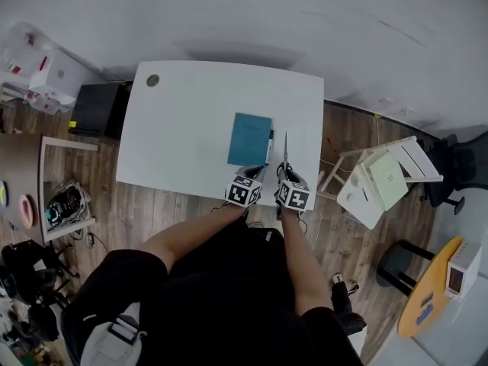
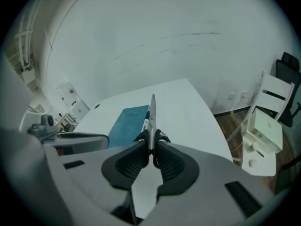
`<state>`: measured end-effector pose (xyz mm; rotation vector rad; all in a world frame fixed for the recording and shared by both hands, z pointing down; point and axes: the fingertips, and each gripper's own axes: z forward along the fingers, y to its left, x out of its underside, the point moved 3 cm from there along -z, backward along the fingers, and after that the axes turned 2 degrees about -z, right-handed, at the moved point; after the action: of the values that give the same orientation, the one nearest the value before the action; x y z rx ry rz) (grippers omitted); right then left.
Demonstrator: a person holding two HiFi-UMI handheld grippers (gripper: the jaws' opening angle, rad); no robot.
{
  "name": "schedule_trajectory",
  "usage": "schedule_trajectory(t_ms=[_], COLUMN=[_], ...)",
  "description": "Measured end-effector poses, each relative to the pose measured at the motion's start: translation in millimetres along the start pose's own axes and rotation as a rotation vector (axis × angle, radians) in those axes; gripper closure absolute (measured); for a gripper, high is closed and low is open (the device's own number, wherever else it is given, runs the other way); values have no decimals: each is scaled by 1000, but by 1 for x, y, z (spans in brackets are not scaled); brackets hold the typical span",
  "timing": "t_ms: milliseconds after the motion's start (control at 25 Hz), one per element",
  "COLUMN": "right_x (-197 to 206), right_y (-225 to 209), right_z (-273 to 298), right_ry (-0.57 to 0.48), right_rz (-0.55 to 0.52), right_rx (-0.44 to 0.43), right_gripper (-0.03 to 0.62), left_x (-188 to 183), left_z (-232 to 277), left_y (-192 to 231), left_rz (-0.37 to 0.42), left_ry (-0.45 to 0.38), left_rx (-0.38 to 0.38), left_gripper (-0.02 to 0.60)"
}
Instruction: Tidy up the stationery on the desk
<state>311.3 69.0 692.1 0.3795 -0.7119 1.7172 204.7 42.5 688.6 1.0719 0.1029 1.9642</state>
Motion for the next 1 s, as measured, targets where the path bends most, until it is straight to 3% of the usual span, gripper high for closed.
schedule_trajectory(t_ms=[200, 520, 760, 1000], right_x=[-14, -2, 5, 10], right_y=[3, -5, -2, -2], right_z=[27, 64, 80, 81], right_ry=[20, 95, 108, 124], right_rz=[42, 24, 74, 55], right_rx=[54, 125, 120, 140], right_gripper=[502, 502, 502, 502], left_x=[-5, -6, -10, -11], left_z=[9, 16, 21, 23], left_y=[14, 24, 37, 42], left_rz=[-59, -69, -88, -76], left_ry=[18, 43, 61, 75], left_rx=[30, 33, 34, 47], left_gripper=[568, 568, 568, 568])
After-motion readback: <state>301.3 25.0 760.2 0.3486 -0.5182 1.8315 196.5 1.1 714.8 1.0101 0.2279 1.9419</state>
